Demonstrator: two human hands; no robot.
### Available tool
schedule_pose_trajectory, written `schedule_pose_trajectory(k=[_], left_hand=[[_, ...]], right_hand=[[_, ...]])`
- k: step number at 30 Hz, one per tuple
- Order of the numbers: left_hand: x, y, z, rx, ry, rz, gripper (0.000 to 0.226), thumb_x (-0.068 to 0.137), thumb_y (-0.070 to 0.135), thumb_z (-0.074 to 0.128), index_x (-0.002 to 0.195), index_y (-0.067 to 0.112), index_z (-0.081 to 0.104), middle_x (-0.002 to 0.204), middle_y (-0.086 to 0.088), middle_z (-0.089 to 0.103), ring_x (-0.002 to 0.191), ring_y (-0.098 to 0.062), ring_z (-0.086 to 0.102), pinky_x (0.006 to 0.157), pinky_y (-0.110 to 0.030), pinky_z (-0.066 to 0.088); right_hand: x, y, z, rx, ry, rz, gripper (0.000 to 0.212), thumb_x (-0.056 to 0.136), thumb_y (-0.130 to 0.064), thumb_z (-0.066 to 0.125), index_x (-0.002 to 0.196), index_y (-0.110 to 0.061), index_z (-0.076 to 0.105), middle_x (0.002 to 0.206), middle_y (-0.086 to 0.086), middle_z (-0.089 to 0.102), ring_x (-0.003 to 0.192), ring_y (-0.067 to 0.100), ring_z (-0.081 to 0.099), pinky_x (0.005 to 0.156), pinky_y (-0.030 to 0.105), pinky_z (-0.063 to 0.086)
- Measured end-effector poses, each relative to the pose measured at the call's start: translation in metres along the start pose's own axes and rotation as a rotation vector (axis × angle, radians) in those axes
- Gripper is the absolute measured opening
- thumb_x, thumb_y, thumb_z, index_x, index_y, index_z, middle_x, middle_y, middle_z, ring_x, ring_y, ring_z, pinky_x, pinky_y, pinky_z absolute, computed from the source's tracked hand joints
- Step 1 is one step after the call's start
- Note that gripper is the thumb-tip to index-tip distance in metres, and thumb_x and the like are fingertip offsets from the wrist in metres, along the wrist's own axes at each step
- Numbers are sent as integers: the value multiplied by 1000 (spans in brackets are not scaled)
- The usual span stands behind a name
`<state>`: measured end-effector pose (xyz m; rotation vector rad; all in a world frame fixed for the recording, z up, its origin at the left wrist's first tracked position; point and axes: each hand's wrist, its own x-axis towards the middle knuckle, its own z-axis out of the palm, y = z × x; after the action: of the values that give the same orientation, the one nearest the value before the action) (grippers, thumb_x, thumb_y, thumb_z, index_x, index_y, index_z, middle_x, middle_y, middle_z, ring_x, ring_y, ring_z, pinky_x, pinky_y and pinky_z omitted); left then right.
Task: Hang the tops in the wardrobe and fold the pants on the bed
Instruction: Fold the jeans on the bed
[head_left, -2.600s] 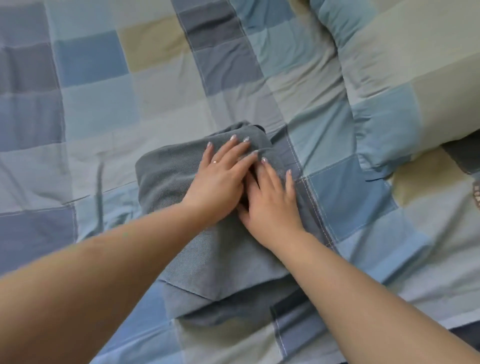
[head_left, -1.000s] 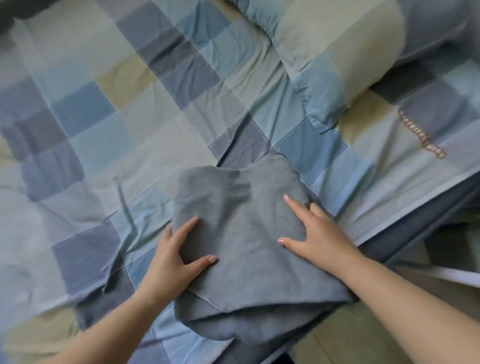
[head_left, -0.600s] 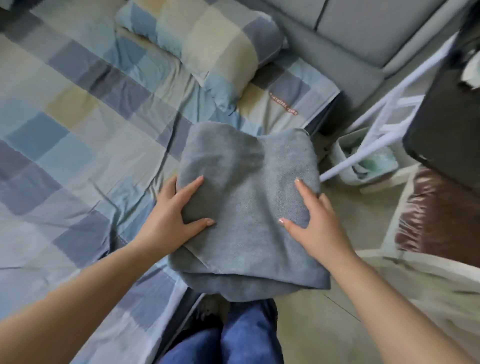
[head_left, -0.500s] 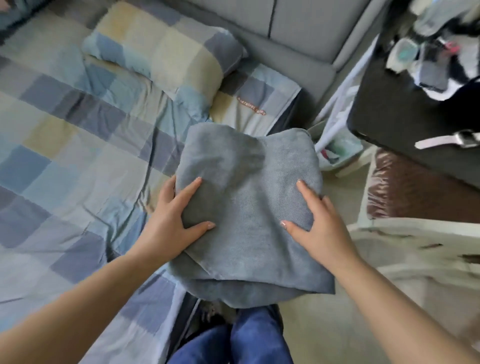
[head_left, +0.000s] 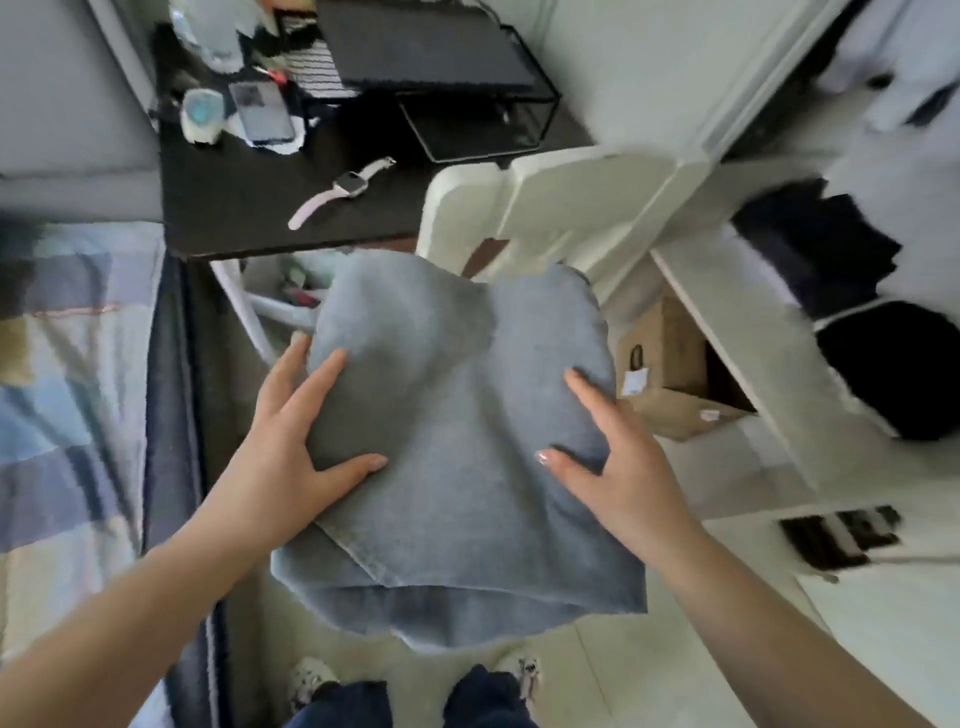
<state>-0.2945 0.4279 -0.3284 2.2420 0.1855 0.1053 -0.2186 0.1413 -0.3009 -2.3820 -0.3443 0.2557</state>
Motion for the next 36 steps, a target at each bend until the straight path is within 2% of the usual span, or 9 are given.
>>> schedule_pose_trajectory(k=[3, 6, 11, 15, 19, 24, 28, 34, 36], left_hand=[[23, 66, 60, -34, -90, 113, 93, 59, 55, 69, 138, 57, 19, 155, 23, 2, 131, 26, -2, 101, 2, 10], [44, 123, 113, -49, -144, 184, 92, 57, 58, 69, 136, 62, 20, 155, 25, 3, 131, 25, 1, 107, -15, 17], [76, 204, 197, -40, -248, 254, 93, 58, 56, 70, 135, 63, 19, 148, 38, -4, 124, 24, 4, 107, -25, 22], [111, 245, 242, 16, -313, 321, 91, 59, 54, 70, 132, 65, 17, 151, 33, -3, 134, 7, 12, 108, -29, 25], [168, 270, 287, 92, -395, 391, 94, 66, 43, 79, 127, 69, 13, 153, 29, -3, 143, -10, 14, 110, -33, 25], [261, 287, 349, 81, -489, 515, 95, 65, 45, 78, 130, 70, 13, 150, 30, 3, 130, 7, 14, 107, -30, 26], [350, 310, 395, 102, -622, 601, 95, 67, 39, 80, 138, 53, 20, 155, 14, 7, 136, 1, 15, 108, -27, 24], [438, 350, 472, 104, -748, 692, 94, 69, 33, 83, 137, 50, 22, 153, 19, 1, 130, 20, 2, 105, -26, 28], [457, 371, 505, 71, -783, 718, 93, 68, 31, 84, 136, 48, 22, 153, 17, 2, 127, 26, -2, 104, -25, 27]], right_hand=[[-37, 53, -72, 50, 96, 78, 66, 78, -47, 67, 131, -59, 30, 115, -27, 40, 104, -24, 37, 85, -4, 31], [-60, 99, -127, 62, 160, 146, 63, 79, -46, 67, 124, -67, 27, 117, -26, 42, 106, -28, 34, 84, -1, 33], [-84, 174, -200, 105, 281, 267, 58, 82, -51, 62, 134, -54, 36, 119, -21, 45, 106, -25, 36, 78, 3, 37], [-83, 217, -228, 178, 360, 337, 57, 81, -56, 59, 133, -55, 35, 125, -23, 42, 107, -25, 35, 80, 4, 34], [-60, 253, -242, 222, 431, 426, 59, 80, -52, 65, 131, -57, 35, 125, -21, 41, 112, -9, 39, 92, 14, 33], [-4, 301, -260, 221, 500, 540, 62, 81, -47, 67, 134, -52, 35, 122, -19, 39, 114, 0, 39, 97, 19, 34], [52, 329, -277, 216, 553, 667, 62, 83, -43, 67, 137, -47, 36, 127, -13, 41, 115, 6, 43, 101, 26, 39], [107, 374, -311, 165, 669, 761, 58, 86, -34, 67, 138, -40, 40, 129, -7, 46, 112, 0, 45, 92, 1, 30], [117, 397, -331, 91, 702, 805, 56, 88, -34, 65, 138, -37, 41, 133, -4, 47, 116, 6, 46, 95, 7, 31]])
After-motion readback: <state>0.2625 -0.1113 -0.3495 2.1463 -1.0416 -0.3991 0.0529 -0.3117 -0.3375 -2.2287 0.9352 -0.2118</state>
